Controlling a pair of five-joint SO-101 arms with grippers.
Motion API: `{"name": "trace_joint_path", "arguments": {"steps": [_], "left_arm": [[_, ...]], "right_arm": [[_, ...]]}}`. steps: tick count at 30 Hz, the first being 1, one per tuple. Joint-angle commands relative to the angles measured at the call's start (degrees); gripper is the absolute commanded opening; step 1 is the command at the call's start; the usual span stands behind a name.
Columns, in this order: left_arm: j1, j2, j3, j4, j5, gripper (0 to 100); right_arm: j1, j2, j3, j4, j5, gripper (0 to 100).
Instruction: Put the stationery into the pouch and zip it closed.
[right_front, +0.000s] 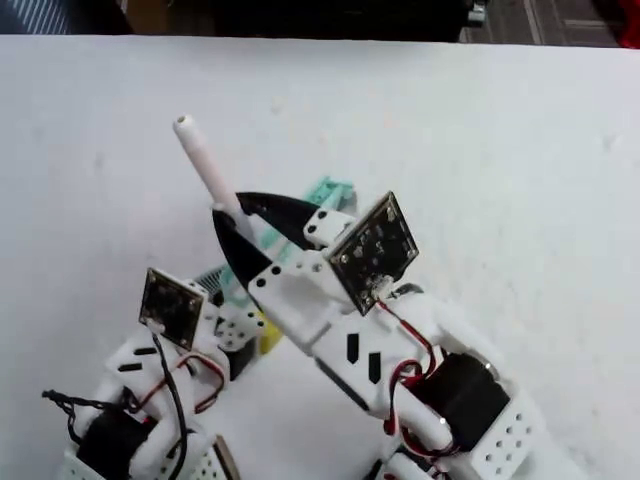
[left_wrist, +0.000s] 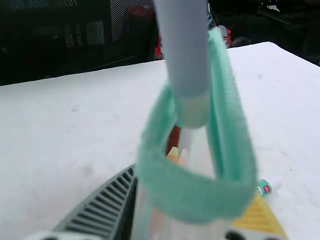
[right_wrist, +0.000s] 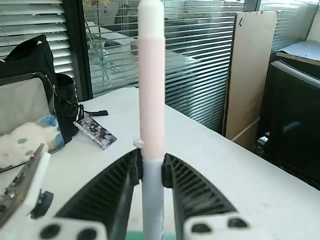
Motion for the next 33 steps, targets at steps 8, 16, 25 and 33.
{"name": "trace_joint_path", "arguments": {"steps": [8,16,25,33], "left_arm": [[0.1,0.3,-2.9,-0.1,1.0,24],[0.1,0.3,-2.9,-0.1,1.0,24],[-1.9,0.3,-4.5,0.4,1.8,23],[-12.4,0.3,-5.7,-2.4,4.1,4]], "right_arm": [[1.1,-0.9,-2.8,13.0,6.6,12.2],[7.2,-0.9,-10.1,18.2,3.7,22.1],[21.8,0.0,-15.0,17.2,3.3,21.2],[35.3,14.2,-10.0,11.8,5.5,21.2]]}}
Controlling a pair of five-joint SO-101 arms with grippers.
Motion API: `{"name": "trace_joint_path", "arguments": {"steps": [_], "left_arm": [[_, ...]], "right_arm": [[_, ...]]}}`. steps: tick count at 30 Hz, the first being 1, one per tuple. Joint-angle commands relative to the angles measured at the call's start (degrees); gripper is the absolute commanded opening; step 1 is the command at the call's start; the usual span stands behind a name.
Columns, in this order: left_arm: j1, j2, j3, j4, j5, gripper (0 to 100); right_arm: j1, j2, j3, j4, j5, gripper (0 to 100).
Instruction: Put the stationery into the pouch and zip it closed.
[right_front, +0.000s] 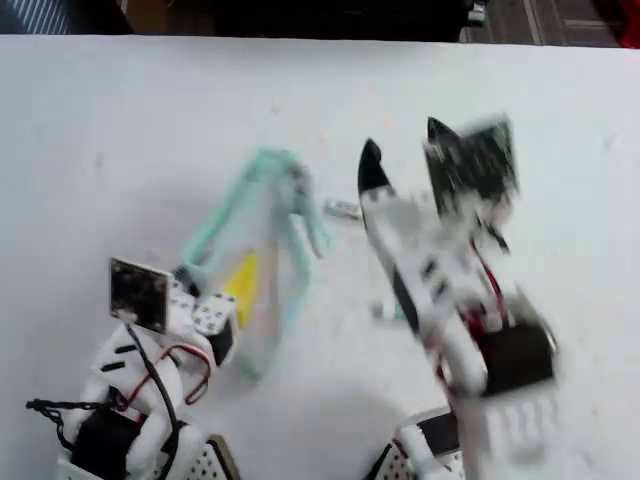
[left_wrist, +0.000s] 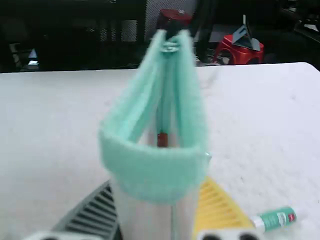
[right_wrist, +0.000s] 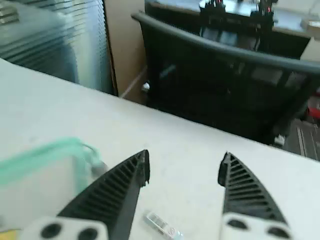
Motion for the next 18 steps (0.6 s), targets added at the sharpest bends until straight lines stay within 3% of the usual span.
{"name": "trace_joint_path", "arguments": {"steps": [1,9,13,18], "left_arm": [[-3.6,-0.7,-3.5,-3.1,0.2,2],[-9.0,-0.7,-3.6,-6.2,-3.4,2],[-9.0,-0.7,-3.3,-6.2,-3.4,2],[-8.8,-0.7,-2.2,-6.5,-3.3,2]], "right_arm": [[4.4,8.4,-0.1,-2.0,2.9,21.2],[2.8,33.6,-3.6,-1.8,17.2,21.2],[1.1,45.5,-7.3,-1.8,22.1,21.2],[-1.0,57.2,-11.3,-1.9,33.7,21.2]]}}
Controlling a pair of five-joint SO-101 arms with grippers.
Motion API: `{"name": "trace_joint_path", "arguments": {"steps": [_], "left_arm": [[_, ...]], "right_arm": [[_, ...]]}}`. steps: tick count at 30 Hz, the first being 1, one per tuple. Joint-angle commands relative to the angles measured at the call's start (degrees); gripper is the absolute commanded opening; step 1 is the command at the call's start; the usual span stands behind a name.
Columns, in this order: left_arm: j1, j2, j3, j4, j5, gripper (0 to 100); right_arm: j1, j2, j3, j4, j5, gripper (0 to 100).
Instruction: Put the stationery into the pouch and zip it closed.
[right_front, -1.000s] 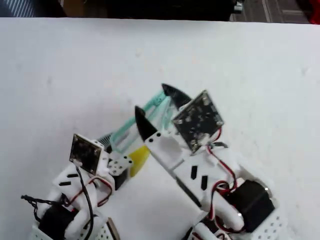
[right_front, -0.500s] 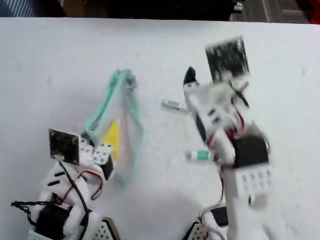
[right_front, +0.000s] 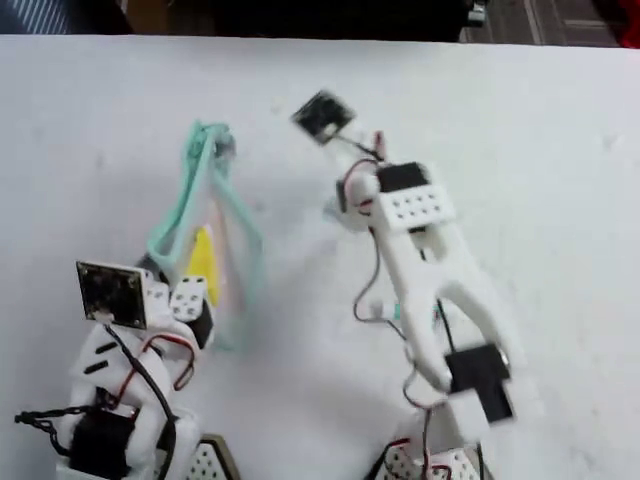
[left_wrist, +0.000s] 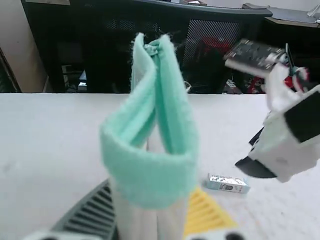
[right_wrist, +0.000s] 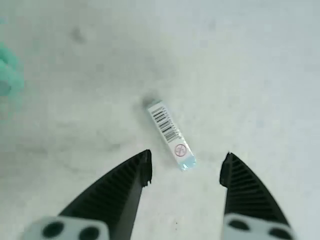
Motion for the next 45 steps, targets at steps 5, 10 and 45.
{"name": "trace_joint_path", "arguments": {"steps": [5,10,45], "left_arm": [[3.9,-0.7,-2.2,-0.7,-0.4,2],[6.9,-0.7,-2.2,0.4,-0.5,2],[18.2,-0.7,-2.5,0.8,-0.5,2]], "right_arm": [[-1.0,11.7,-10.4,-0.7,7.8,21.4],[-1.3,18.2,-15.6,-0.6,8.0,21.4],[10.2,22.7,-56.9,39.0,3.3,1.7]]}}
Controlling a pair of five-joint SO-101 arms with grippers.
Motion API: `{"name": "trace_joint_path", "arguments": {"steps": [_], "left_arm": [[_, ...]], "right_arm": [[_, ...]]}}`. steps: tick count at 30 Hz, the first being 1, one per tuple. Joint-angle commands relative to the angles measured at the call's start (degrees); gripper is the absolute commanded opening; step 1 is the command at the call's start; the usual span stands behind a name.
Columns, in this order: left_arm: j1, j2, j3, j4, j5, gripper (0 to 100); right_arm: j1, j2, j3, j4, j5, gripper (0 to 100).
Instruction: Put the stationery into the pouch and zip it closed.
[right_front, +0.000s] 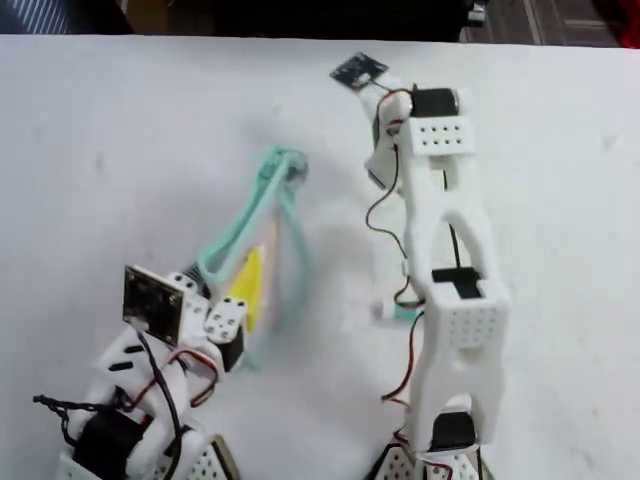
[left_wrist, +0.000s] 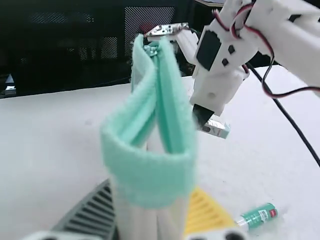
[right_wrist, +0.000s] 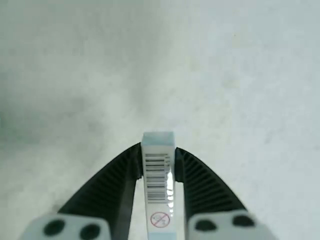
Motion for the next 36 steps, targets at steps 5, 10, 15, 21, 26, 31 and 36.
{"name": "trace_joint_path", "arguments": {"steps": [5,10,15,21,26,31,36], "left_arm": [[8.4,-0.7,-2.2,-0.1,-0.6,2],[8.4,-0.7,-1.6,-0.1,-0.6,2],[8.7,-0.7,1.1,-1.9,-0.6,3],[8.6,-0.7,1.2,-2.5,-0.6,3],[8.7,-0.7,1.3,-1.9,-0.2,14],[8.5,-0.7,0.6,1.6,4.0,24],[8.5,-0.7,0.1,1.9,3.6,24]], "right_arm": [[0.2,-17.5,-2.4,6.1,-7.8,1.7],[-1.4,-30.1,-1.3,6.2,-13.5,1.6],[-7.1,-42.9,8.4,6.2,-14.4,1.6],[-15.4,-58.9,18.6,6.2,-14.4,1.6],[-19.4,-67.8,18.6,4.8,-15.3,1.6],[-19.1,-73.1,18.9,0.1,-24.3,1.6],[-19.4,-76.6,18.9,-2.3,-28.1,1.6]]}}
